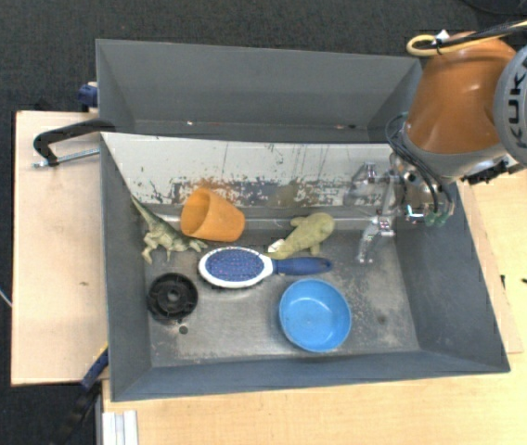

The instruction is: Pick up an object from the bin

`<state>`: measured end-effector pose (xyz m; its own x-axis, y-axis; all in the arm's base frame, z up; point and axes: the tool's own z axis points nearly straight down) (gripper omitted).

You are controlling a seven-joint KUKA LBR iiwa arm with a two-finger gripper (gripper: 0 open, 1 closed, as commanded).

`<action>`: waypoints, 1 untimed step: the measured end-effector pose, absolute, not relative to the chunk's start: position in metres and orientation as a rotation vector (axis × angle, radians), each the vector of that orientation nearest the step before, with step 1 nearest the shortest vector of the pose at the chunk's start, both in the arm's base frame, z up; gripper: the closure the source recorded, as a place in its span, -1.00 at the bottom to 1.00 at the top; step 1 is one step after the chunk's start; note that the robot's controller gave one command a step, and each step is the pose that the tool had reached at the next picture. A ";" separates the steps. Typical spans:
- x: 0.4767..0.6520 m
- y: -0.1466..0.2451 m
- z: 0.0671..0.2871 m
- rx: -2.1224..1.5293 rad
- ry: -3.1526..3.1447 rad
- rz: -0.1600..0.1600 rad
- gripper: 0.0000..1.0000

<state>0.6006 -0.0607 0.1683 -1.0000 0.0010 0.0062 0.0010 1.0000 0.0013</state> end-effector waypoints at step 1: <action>0.583 -0.054 0.079 0.269 -3.135 0.009 -1.00</action>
Offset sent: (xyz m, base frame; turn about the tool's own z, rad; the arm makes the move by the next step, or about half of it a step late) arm -0.0202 0.0103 -0.0926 -0.1763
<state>0.5829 -0.0535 0.0793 -0.9854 -0.1705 -0.0049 -0.1704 0.9854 -0.0059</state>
